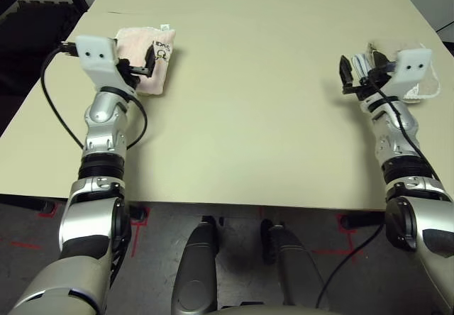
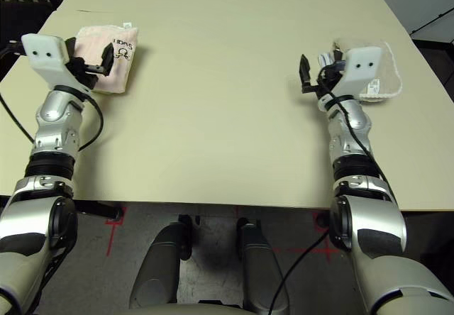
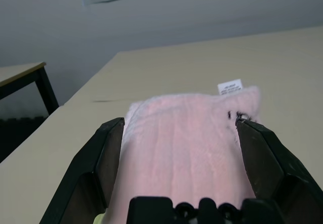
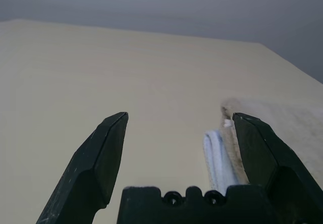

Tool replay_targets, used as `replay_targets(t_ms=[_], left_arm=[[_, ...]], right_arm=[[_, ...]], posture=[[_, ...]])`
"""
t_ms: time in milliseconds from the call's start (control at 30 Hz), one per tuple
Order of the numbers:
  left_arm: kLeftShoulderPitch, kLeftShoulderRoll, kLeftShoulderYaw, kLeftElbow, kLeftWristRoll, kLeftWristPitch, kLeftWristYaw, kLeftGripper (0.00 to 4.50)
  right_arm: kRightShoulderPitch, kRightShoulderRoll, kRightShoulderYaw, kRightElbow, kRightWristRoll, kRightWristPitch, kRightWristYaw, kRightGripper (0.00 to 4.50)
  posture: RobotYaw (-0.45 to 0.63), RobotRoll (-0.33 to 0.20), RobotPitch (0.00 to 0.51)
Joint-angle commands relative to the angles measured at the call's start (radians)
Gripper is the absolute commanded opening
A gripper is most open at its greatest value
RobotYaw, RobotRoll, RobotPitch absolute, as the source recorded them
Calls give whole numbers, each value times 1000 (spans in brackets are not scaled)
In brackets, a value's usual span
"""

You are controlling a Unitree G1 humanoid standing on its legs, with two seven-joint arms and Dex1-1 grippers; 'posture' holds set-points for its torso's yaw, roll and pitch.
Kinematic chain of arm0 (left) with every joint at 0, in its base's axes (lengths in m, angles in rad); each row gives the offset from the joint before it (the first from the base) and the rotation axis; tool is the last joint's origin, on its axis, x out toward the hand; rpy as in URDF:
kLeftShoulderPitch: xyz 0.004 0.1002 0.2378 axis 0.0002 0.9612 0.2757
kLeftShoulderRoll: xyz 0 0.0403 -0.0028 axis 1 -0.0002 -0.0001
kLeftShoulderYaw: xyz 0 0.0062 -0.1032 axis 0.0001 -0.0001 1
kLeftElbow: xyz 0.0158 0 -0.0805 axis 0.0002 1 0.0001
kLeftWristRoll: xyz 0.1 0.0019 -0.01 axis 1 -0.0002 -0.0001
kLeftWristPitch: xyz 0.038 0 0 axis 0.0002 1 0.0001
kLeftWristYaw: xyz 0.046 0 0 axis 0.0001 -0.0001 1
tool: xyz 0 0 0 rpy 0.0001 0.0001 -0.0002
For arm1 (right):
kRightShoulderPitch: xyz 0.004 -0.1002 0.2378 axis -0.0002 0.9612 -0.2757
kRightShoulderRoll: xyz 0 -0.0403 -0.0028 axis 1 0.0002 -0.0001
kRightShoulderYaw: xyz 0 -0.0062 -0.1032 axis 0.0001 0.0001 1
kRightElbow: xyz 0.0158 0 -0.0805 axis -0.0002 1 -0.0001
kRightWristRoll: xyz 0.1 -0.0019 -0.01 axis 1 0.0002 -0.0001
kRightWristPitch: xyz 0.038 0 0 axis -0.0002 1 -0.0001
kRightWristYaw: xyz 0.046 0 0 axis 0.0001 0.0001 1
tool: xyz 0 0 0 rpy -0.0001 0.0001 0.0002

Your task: Fold the towel and set it aside.

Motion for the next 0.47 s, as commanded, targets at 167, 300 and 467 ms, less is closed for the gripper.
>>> replay_targets(t_ms=[167,300,467], left_arm=[[11,-12,3,35,9,30,-2,4467],[11,-13,-3,42,9,60,-22,4467],[11,-5,-2,43,11,74,-34,4467]], right_arm=[[54,16,-1,-17,5,53,-18,4500],[70,25,-3,-43,10,63,-18,4500],[75,22,-4,-65,8,76,-24,4500]], posture=[[43,0,203],[37,0,203],[37,0,203]])
